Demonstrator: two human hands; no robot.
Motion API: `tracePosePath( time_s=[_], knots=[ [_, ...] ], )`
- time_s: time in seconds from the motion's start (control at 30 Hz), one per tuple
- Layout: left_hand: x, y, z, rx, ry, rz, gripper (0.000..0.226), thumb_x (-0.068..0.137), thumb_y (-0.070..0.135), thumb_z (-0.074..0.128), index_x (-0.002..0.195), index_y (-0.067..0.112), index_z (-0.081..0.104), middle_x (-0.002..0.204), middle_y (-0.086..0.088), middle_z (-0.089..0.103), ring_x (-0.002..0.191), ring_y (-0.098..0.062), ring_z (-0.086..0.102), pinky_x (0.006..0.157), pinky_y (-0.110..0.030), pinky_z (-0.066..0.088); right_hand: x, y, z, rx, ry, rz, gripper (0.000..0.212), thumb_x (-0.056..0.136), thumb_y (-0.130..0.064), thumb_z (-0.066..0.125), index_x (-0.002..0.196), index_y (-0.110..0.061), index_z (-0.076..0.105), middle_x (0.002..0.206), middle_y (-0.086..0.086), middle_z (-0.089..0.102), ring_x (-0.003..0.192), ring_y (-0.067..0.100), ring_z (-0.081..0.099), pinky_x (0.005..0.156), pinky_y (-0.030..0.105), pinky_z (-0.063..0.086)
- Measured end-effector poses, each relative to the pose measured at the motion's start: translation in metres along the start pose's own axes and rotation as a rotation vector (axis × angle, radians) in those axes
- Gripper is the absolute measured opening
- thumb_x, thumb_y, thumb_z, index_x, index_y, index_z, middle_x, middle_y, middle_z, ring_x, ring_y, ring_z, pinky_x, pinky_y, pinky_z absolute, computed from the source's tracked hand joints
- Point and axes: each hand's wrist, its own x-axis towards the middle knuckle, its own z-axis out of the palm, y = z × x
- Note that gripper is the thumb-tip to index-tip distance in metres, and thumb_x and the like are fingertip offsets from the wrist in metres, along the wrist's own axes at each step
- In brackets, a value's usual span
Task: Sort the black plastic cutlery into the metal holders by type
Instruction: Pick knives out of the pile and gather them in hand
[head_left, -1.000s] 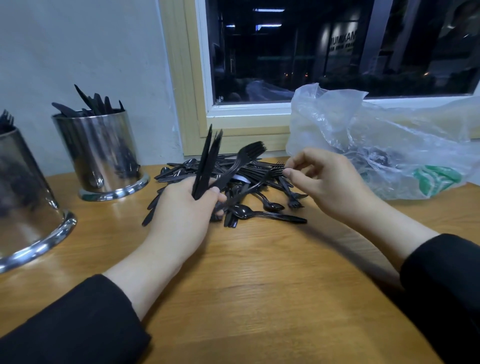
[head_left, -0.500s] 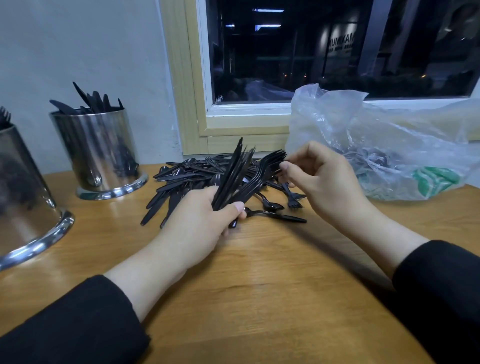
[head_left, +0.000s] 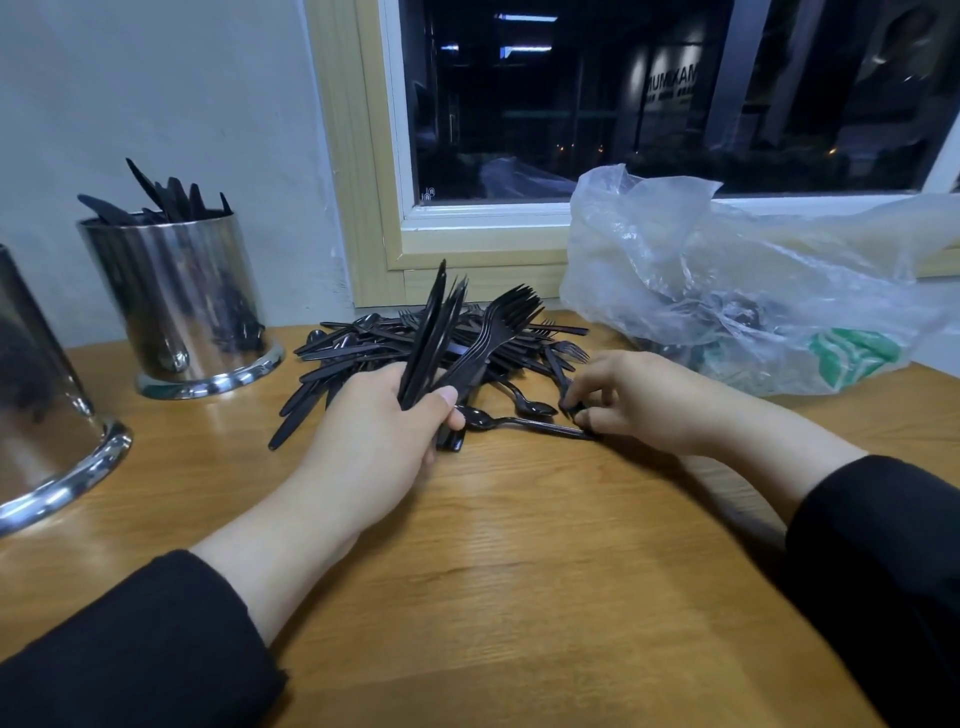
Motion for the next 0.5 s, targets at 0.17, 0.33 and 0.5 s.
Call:
tracePosePath(
  time_s=[0.17,0.33,0.5],
  knots=[
    [0.001,0.001,0.0,-0.027,0.037,0.011,0.024,0.102,0.027,0.059,0.083,0.02,0.071,0.061,0.002,0.068,0.044,-0.003,0.051,0.055,-0.029,0.039,-0.001,-0.003,-0.004,0.048,0.308,-0.051,0.004,0.093,-0.026,0.07,0.091,-0.026,0.074,0.084,-0.016,0.058,0.076,0.003,0.054,0.069,0.015,0.042],
    [0.001,0.004,-0.001,-0.043,0.139,0.064,0.022,0.102,0.024,0.058,0.083,0.021,0.069,0.073,0.006,0.074,0.053,0.001,0.058,0.056,-0.028,0.039,-0.007,-0.023,-0.025,0.567,0.776,-0.07,0.012,0.096,-0.019,0.066,0.096,-0.032,0.065,0.077,-0.003,0.068,0.074,0.017,0.064,0.069,0.027,0.049],
    [0.001,0.003,-0.003,0.012,0.195,0.098,0.022,0.102,0.028,0.057,0.084,0.026,0.071,0.081,0.014,0.074,0.056,0.003,0.057,0.059,-0.027,0.04,-0.007,-0.044,-0.023,1.049,0.631,-0.042,0.009,0.095,-0.005,0.065,0.1,-0.009,0.071,0.085,0.014,0.074,0.072,0.024,0.07,0.072,0.031,0.056]
  ],
)
